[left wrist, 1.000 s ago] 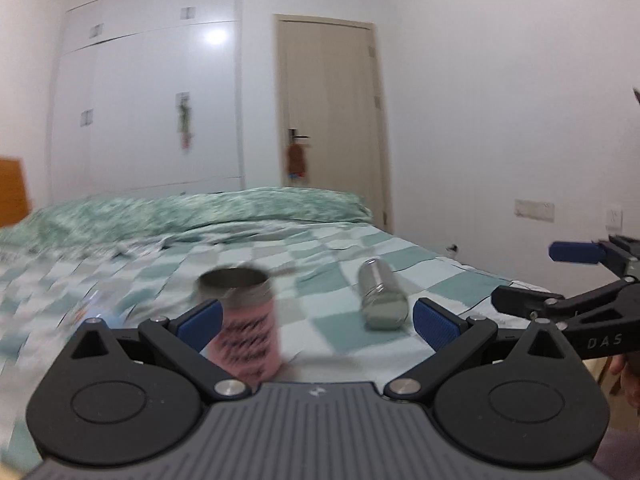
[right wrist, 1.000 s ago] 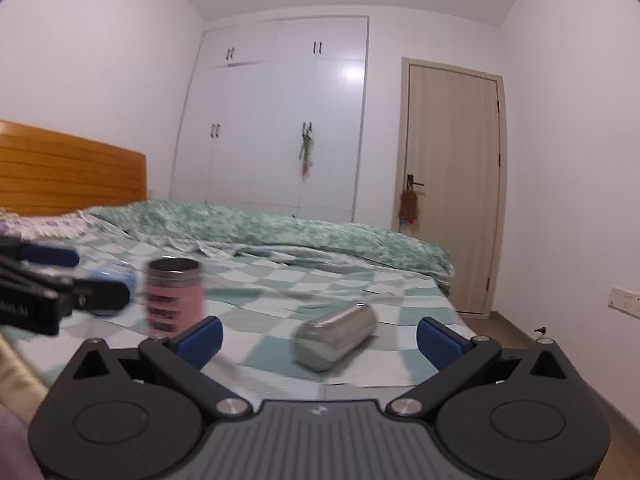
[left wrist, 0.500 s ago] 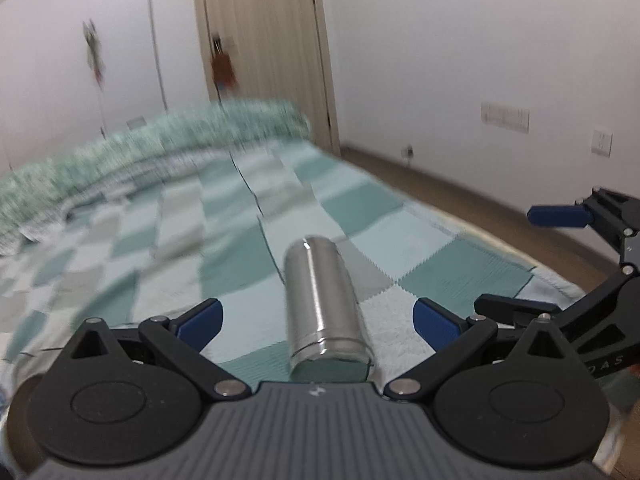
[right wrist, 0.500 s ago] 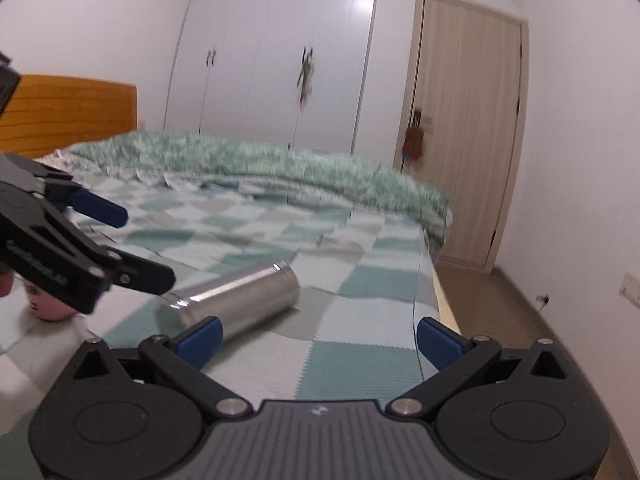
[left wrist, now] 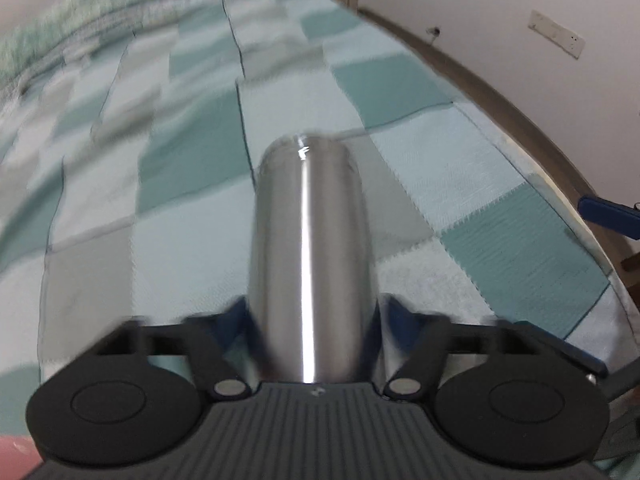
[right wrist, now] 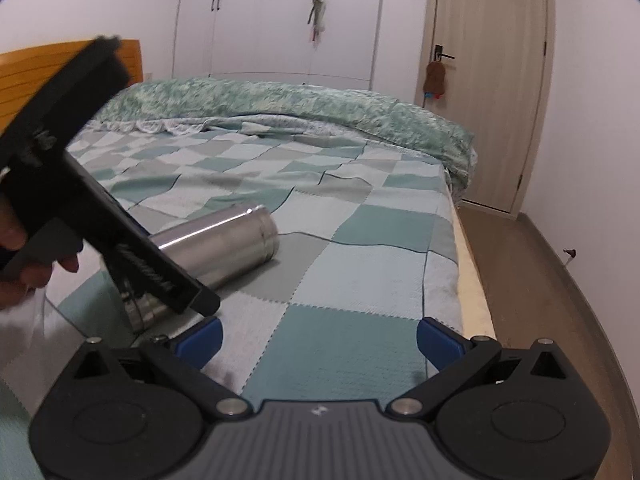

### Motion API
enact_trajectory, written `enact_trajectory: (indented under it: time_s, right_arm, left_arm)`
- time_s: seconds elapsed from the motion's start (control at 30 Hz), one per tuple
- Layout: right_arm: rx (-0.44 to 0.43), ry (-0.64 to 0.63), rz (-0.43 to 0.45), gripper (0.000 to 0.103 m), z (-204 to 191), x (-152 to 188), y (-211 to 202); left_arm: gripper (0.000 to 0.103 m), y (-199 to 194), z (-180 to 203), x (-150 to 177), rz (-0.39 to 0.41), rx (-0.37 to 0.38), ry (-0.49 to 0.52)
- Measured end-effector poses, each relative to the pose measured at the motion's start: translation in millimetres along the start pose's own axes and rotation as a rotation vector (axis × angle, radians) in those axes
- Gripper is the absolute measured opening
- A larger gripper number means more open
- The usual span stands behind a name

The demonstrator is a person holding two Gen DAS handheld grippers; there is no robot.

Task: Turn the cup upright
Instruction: 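Move the left tool to the lying silver tumbler and close on its body, then lift the silver tumbler with the left tool and swing it toward the right tool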

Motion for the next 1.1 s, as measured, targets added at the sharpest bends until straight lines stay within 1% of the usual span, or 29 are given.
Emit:
enact_trajectory:
  time_s: [0.13,0.23,0.37,0.5,0.6,0.73,0.8,0.9,0.97,1.03,1.1]
  right_arm:
    - [0.003,-0.012,0.003,0.103,-5,1,-6]
    - [0.009,-0.010,0.004,0.103,-8,1,-16]
    - [0.016,-0.007,0.006,0.103,-14,3,-41]
    - [0.029,-0.015,0.006,0.103,-24,6,-73]
    - [0.036,-0.030,0.004,0.103,-35,12,-98]
    - [0.036,-0.036,-0.007,0.103,-50,24,-127]
    - [0.037,-0.036,-0.016,0.103,-58,34,-139]
    - [0.038,-0.029,-0.027,0.103,-67,51,-156]
    - [0.037,-0.021,-0.036,0.103,-72,63,-166]
    - [0.046,-0.016,-0.044,0.103,-76,72,-175]
    - [0.056,-0.013,-0.052,0.103,-77,79,-183]
  left_arm:
    - [0.064,-10,-3,3,0.012,0.027,-0.052]
    - [0.064,-26,0,9,0.037,0.025,-0.054]
    - [0.064,-57,11,25,0.074,0.051,-0.052]
    - [0.064,-88,24,51,0.115,0.072,-0.052]
    - [0.064,-115,32,71,0.164,0.077,-0.055]
    - [0.064,-141,37,106,0.197,0.080,-0.106]
    - [0.064,-145,38,122,0.216,0.071,-0.130]
    - [0.064,-146,40,147,0.247,0.030,-0.192]
    - [0.064,-142,43,160,0.243,0.038,-0.223]
    - [0.064,-135,49,170,0.226,0.076,-0.264]
    - [0.064,-130,53,176,0.221,0.075,-0.284]
Point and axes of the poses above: each gripper's, at about its wrist camera, not at the fingertips, and y roughly the way its jaws point, z to its right, x to its underside, the point moved 6 cm from there along y, roughly the way its jaws point, and after that the axes turned 1 degree about -y, right-handed, at the moved point
